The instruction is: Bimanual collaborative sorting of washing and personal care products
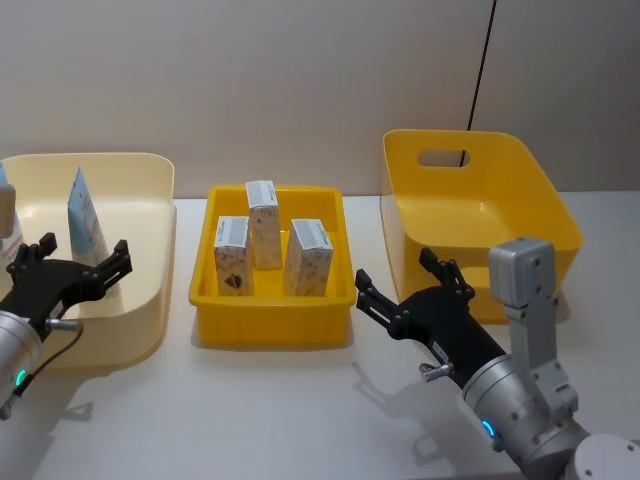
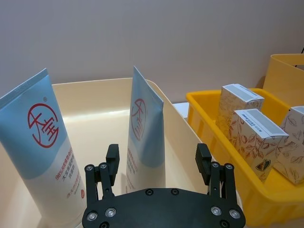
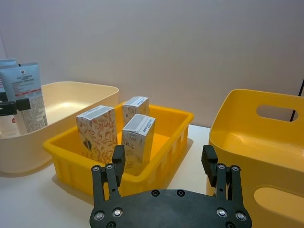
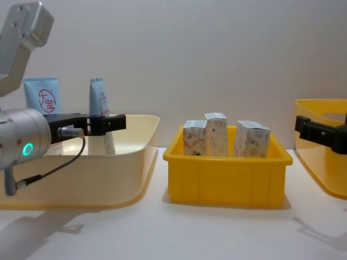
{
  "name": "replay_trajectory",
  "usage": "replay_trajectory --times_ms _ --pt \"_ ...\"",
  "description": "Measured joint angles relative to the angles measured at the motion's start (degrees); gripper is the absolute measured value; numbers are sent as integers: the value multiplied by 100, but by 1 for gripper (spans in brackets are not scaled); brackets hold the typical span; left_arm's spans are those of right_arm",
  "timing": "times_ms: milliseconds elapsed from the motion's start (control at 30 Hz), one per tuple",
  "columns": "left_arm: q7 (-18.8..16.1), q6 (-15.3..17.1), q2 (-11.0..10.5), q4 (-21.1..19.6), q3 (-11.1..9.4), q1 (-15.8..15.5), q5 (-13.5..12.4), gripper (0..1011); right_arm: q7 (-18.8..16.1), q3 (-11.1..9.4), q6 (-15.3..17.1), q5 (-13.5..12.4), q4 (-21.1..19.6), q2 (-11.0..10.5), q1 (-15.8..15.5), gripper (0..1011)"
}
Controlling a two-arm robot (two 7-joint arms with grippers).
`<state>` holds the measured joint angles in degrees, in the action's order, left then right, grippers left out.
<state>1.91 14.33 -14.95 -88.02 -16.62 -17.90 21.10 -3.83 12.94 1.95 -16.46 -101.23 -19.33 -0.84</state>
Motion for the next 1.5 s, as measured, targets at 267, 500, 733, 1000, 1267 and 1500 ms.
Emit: replay_trajectory --times_ms 267,500,733,1000,1267,1500 --pt "14 -7 89 208 -31 -147 -97 1003 0 0 0 0 0 0 0 1001" --pt "-93 -19 153 421 -47 -278 -248 1003 0 0 0 0 0 0 0 1001" --pt "-151 -35 214 637 -67 -398 -363 1003 0 0 0 0 0 0 0 1001" --pt "-160 -41 272 802 -81 -483 -433 1003 0 0 0 0 0 0 0 1001" --pt "-164 -45 300 876 -86 -525 -468 837 0 0 0 0 0 0 0 1001" --pt "-167 -48 315 917 -90 -544 -485 621 0 0 0 0 0 0 0 1001"
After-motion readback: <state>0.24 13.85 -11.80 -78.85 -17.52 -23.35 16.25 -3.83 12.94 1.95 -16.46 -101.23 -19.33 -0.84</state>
